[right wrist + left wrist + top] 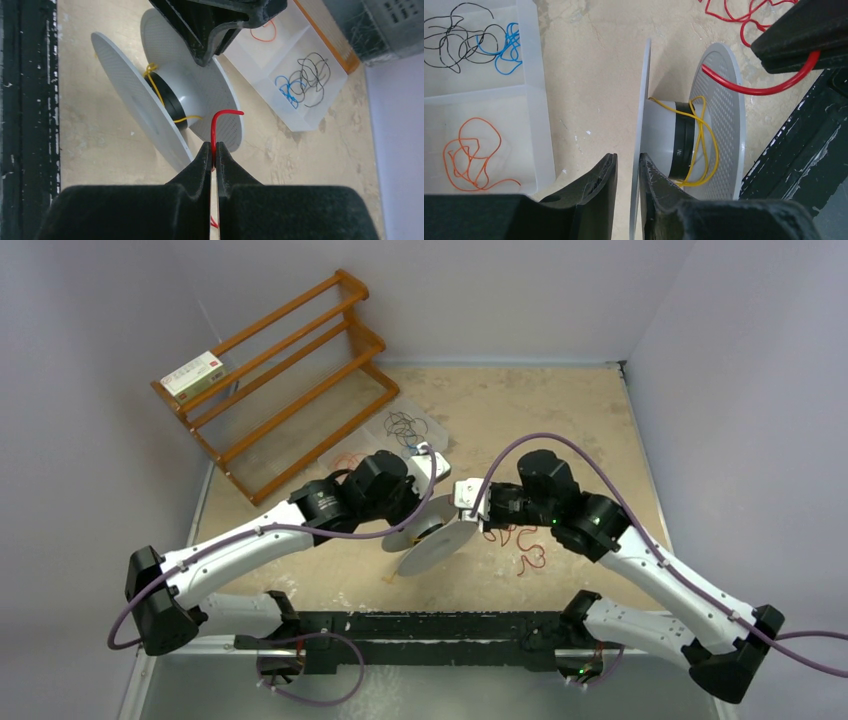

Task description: Wrap the cables

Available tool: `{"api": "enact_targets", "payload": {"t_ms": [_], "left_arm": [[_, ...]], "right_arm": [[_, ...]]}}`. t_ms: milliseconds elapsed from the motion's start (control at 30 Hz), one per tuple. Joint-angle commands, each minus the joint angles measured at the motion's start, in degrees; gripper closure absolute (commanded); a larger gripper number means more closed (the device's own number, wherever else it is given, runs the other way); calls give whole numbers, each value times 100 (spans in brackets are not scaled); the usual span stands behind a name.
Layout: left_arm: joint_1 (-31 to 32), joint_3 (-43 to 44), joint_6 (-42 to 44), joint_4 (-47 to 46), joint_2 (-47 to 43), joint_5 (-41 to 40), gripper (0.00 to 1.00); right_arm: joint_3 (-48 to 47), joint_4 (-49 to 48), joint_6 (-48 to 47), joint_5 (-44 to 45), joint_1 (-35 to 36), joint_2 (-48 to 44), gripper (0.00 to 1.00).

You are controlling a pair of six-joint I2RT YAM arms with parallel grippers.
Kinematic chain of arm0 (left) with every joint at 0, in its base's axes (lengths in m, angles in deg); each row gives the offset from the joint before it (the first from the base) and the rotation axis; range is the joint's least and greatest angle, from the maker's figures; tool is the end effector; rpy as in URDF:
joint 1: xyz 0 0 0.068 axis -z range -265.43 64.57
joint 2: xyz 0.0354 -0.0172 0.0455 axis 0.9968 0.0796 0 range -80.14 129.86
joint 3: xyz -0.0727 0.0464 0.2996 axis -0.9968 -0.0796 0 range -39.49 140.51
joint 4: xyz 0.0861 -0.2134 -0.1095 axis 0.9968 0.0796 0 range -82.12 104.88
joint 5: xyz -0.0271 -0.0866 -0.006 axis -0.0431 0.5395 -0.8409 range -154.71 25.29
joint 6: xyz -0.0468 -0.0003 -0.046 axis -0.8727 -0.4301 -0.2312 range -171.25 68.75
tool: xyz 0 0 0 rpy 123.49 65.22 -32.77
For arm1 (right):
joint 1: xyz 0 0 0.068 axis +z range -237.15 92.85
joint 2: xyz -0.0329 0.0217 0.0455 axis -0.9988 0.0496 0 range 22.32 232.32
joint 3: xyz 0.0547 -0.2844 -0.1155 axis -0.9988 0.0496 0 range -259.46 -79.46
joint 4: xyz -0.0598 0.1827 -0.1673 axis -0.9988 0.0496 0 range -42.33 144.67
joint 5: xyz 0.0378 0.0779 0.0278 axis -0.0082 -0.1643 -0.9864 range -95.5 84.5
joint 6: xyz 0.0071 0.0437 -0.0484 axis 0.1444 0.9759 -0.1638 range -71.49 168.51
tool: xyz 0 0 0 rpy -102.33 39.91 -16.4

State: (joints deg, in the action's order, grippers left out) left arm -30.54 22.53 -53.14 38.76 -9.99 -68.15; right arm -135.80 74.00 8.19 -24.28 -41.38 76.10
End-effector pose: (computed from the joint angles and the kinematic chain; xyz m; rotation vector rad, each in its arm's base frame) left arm 0.1511 -0.2095 0.3462 0.9932 2.0654 -0.4591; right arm 0.1190 0.1463 0.3799 -1.5010 1.2952 0.3868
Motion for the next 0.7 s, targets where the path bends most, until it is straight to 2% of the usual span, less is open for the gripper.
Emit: {"api": "enact_targets", "payload": {"t_ms": [0, 133, 300, 467, 667], "left_arm": [[30, -62, -233, -277, -275, -263, 77], [29, -225, -526, -298, -547, -592, 73], [28, -547, -899, -434, -789, -479, 69], [29, -696, -904, -473, -679, -442, 77], [30, -744, -883, -548, -705, -340, 78]], "right_arm": [[-110, -285, 94, -830, -231, 47, 100], [43, -616, 305, -1378, -456, 164, 100], [-24, -701, 455, -1874, -712, 545, 100], [-120, -748, 502, -2347, -772, 762, 100], [-325, -636, 552, -2676, -788, 1139, 100]]}}
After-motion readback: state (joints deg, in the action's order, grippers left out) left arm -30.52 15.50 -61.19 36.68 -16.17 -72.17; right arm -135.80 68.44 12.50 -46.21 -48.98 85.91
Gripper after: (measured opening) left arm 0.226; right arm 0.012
